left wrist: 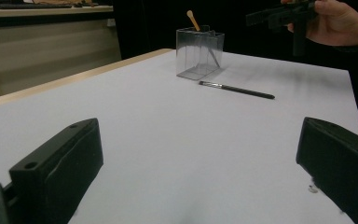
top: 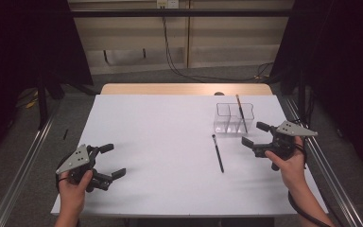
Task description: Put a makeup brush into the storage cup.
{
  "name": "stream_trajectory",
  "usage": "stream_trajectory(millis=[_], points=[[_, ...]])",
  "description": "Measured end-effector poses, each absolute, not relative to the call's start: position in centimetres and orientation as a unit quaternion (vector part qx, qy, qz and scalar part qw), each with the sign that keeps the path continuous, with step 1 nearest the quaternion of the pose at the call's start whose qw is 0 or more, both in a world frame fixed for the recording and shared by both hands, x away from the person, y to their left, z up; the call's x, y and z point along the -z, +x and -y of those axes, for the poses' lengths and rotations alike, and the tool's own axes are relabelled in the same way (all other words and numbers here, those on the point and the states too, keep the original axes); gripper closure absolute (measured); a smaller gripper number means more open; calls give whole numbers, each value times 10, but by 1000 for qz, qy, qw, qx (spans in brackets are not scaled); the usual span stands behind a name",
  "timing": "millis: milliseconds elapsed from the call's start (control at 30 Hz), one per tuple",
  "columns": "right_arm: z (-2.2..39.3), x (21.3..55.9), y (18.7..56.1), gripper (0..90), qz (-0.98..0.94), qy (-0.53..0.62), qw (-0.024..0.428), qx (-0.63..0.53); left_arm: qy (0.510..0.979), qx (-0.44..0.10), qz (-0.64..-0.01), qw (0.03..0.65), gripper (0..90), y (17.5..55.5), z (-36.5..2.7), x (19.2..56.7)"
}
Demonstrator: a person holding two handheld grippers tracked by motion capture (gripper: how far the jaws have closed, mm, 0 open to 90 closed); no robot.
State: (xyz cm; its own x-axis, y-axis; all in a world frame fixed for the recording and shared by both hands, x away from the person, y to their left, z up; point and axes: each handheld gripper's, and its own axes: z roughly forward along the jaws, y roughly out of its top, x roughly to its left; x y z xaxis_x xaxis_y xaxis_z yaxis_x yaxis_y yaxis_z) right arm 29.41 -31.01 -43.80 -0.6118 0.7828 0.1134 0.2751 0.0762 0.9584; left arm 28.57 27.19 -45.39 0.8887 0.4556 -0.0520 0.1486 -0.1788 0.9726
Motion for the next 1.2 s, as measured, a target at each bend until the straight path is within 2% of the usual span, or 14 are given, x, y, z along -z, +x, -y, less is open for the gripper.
stream_trajectory(millis=[1200], points=[[313, 452, 261, 34, -710, 371, 215, -558, 758, -129, -198, 608, 4, 287, -272, 455]])
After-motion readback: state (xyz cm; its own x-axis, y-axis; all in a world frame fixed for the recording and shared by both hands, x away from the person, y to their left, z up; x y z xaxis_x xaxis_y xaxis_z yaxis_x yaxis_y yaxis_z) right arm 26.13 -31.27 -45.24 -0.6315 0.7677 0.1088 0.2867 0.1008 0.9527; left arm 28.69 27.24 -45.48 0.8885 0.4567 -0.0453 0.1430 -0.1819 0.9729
